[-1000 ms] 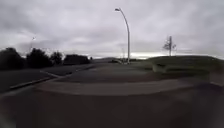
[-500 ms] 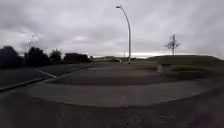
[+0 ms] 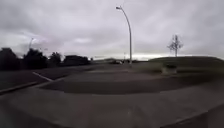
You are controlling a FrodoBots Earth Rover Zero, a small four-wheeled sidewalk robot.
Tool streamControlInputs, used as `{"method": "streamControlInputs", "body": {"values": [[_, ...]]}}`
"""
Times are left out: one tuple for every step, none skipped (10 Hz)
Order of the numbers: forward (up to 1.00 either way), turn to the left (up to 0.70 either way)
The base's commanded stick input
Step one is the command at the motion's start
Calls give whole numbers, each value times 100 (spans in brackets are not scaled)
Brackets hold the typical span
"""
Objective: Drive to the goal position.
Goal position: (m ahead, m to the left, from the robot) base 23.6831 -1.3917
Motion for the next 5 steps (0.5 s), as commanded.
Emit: {"method": "streamControlInputs", "body": {"values": [[100, 0], [100, 0], [100, 0], [100, 0], [100, 0]]}}
